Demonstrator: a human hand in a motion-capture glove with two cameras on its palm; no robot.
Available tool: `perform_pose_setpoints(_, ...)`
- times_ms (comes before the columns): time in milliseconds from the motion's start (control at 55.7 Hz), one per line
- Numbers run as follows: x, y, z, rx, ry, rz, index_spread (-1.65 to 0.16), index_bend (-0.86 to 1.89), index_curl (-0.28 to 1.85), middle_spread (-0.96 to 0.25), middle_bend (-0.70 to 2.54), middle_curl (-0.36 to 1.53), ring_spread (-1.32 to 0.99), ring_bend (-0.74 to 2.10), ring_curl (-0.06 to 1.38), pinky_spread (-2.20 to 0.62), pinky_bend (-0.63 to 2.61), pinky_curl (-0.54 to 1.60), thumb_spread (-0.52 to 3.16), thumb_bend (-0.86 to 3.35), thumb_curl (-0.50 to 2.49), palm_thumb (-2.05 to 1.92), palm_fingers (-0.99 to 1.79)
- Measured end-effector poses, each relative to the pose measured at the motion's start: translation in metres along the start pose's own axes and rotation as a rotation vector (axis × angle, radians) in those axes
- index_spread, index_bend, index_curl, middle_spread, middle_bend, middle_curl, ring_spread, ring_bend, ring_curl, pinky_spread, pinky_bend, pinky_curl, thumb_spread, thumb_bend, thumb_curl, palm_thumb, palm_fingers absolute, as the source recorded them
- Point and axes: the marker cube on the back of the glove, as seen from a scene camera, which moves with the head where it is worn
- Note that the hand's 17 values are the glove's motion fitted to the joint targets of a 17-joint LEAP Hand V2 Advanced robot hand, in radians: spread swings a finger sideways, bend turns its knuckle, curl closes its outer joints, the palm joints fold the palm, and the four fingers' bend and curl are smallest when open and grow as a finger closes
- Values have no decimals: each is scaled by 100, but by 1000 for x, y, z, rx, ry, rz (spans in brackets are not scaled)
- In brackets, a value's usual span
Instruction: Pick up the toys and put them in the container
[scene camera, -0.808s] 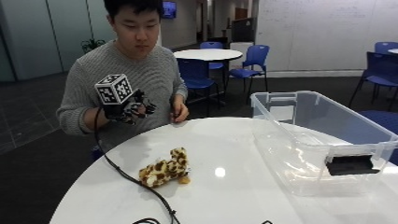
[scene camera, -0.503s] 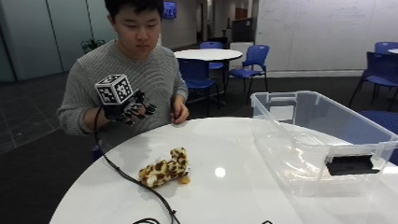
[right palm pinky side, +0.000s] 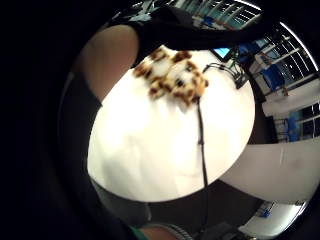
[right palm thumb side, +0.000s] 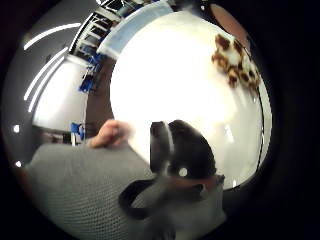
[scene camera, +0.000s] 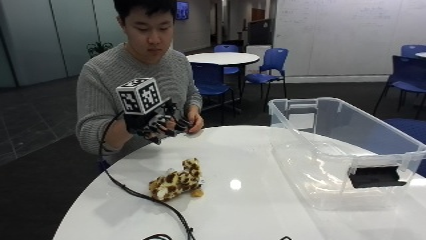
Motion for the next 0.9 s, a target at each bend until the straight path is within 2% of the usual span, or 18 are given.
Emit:
perform_pose_setpoints(90, 27, -54, 2, -61, 0, 65, -37, 19, 34, -17, 16, 25, -7, 20, 15, 6, 68, 30, 143, -1, 20, -1, -3)
perform_pose_setpoints(215, 49, -88, 9, -104, -2, 112, -37, 17, 34, -17, 16, 25, -7, 20, 17, 6, 71, 32, 143, -1, 22, 0, -4)
perform_pose_setpoints(395, 68, -102, 37, -189, 36, 167, -37, 17, 35, -16, 16, 26, -8, 23, 21, 6, 73, 33, 143, -1, 24, 1, -4)
perform_pose_setpoints(628, 82, -92, 91, -328, 57, 244, -37, 14, 33, -17, 17, 27, -12, 32, 25, 4, 80, 35, 137, -1, 27, 4, 1)
perform_pose_setpoints(826, 85, -86, 96, -357, 83, 235, -39, 13, 30, -20, 16, 25, -33, 77, 37, -15, 94, 37, 131, 1, 29, 9, 32)
perform_pose_setpoints(897, 85, -87, 97, -339, 87, 228, -38, 6, 25, -21, 33, 31, -39, 90, 42, -25, 97, 37, 135, 5, 31, 18, 54)
